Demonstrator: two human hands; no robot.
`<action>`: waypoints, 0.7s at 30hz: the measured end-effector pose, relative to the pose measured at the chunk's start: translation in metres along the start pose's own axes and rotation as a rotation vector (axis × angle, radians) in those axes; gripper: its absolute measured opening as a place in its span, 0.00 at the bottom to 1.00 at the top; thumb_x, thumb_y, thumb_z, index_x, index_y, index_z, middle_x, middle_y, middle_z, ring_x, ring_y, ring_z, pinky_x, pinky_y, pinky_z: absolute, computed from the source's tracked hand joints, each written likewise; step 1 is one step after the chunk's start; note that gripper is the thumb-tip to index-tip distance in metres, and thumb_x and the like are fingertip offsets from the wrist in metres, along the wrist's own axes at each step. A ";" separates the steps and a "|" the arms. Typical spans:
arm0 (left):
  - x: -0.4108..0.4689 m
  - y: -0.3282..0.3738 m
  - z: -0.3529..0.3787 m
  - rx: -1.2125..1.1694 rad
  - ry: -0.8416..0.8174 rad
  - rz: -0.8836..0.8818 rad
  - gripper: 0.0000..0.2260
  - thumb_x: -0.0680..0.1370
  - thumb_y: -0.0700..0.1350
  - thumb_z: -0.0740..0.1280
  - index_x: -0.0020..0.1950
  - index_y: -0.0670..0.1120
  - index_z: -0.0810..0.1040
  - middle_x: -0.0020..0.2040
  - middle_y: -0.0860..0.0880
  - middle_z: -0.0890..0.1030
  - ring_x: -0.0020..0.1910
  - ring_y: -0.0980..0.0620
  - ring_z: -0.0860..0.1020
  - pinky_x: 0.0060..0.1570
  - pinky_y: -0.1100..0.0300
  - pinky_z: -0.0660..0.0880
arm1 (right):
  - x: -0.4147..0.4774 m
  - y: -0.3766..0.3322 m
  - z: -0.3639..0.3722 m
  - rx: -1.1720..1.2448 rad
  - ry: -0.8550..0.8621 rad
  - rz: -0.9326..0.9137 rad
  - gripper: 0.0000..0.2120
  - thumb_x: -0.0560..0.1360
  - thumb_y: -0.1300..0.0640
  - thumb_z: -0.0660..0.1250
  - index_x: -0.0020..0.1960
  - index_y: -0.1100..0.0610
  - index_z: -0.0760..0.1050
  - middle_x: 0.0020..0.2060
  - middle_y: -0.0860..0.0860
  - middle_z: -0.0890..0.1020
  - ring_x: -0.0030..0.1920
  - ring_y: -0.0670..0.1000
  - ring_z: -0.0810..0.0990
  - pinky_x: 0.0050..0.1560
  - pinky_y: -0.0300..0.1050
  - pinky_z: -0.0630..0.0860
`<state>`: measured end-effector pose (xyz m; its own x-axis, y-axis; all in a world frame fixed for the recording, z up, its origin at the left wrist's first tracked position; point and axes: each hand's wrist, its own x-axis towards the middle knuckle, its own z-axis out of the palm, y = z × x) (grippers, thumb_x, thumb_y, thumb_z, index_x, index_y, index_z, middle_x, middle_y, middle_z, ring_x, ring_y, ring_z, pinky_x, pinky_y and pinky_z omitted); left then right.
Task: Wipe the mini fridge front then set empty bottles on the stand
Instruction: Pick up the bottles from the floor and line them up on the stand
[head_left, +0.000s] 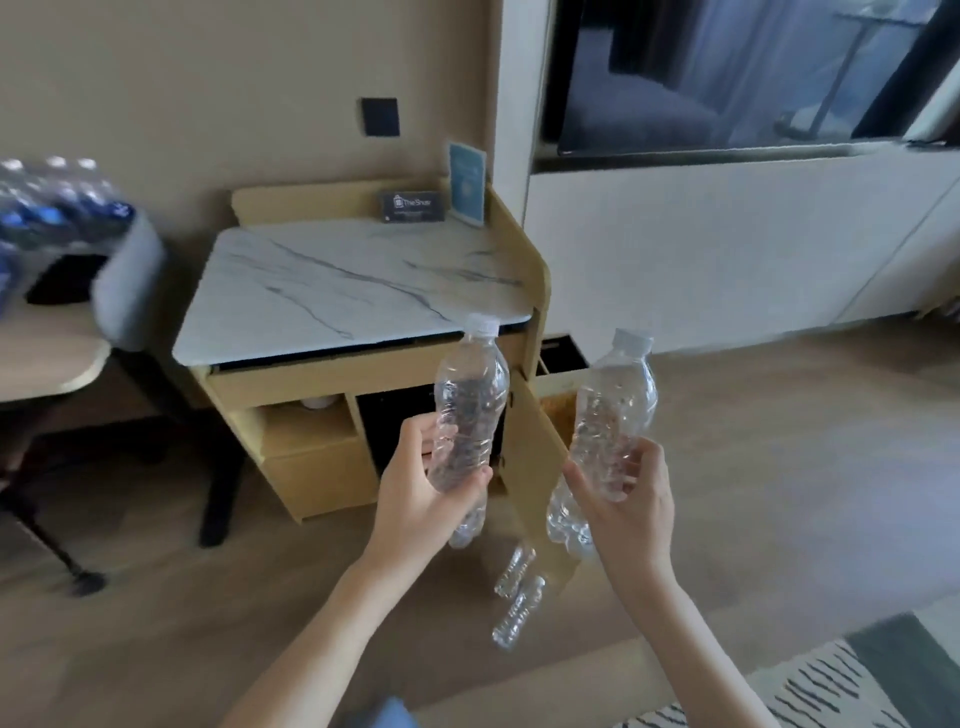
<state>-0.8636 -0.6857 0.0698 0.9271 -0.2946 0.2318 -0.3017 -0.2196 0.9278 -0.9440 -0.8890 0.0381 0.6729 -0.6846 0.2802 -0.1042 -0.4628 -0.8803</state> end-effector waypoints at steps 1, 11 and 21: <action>-0.001 -0.004 -0.015 0.012 0.046 -0.002 0.29 0.71 0.45 0.78 0.58 0.70 0.67 0.57 0.74 0.75 0.56 0.72 0.75 0.52 0.81 0.67 | 0.000 -0.008 0.013 0.013 -0.038 -0.013 0.28 0.67 0.41 0.78 0.59 0.46 0.68 0.50 0.44 0.76 0.51 0.48 0.77 0.50 0.42 0.73; -0.023 -0.054 -0.180 0.073 0.338 -0.125 0.26 0.71 0.48 0.78 0.62 0.64 0.69 0.59 0.65 0.77 0.59 0.68 0.75 0.55 0.73 0.69 | -0.051 -0.099 0.166 0.104 -0.350 -0.116 0.27 0.70 0.44 0.78 0.61 0.52 0.70 0.52 0.47 0.76 0.53 0.48 0.77 0.50 0.43 0.74; -0.038 -0.116 -0.356 0.192 0.489 -0.151 0.30 0.71 0.46 0.78 0.57 0.74 0.66 0.58 0.74 0.74 0.58 0.72 0.74 0.51 0.81 0.67 | -0.127 -0.184 0.322 0.232 -0.517 -0.106 0.23 0.66 0.38 0.75 0.56 0.40 0.70 0.52 0.45 0.78 0.54 0.48 0.79 0.54 0.51 0.79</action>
<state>-0.7844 -0.3179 0.0579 0.9448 0.2101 0.2514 -0.1500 -0.4049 0.9020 -0.7750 -0.5355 0.0411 0.9476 -0.2494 0.1995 0.1077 -0.3386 -0.9348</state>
